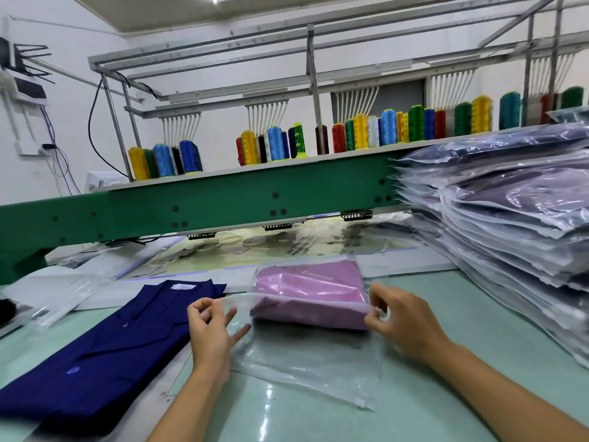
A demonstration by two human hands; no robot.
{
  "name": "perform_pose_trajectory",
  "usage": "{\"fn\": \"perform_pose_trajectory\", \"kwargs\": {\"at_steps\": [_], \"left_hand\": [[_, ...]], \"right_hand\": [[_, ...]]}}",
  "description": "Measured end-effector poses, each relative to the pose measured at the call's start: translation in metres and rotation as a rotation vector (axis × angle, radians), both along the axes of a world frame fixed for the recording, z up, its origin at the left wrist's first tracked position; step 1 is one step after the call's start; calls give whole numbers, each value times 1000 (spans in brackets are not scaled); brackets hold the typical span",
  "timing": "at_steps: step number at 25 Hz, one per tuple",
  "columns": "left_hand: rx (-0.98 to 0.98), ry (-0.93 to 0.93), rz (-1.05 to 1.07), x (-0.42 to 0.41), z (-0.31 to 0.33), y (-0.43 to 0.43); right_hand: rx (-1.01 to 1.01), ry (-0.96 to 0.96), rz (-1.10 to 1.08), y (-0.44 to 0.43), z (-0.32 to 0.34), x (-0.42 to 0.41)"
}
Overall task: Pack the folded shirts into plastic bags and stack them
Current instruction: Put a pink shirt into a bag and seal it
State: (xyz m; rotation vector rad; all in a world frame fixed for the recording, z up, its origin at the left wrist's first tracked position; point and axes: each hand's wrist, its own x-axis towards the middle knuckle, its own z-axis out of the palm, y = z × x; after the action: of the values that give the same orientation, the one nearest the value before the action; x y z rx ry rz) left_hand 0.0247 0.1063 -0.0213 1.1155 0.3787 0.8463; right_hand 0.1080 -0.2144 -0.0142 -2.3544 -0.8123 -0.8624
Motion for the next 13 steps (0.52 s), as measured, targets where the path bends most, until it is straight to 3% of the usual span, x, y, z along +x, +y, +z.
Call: {"fn": "perform_pose_trajectory", "kwargs": {"at_steps": [5, 10, 13], "left_hand": [[-509, 64, -33, 6, 29, -56], [-633, 30, -129, 18, 63, -101], [-596, 192, -323, 29, 76, -114]], "right_hand": [[213, -24, 124, 34, 16, -5], [386, -11, 215, 60, 38, -12], [354, 6, 319, 77, 50, -21]]}}
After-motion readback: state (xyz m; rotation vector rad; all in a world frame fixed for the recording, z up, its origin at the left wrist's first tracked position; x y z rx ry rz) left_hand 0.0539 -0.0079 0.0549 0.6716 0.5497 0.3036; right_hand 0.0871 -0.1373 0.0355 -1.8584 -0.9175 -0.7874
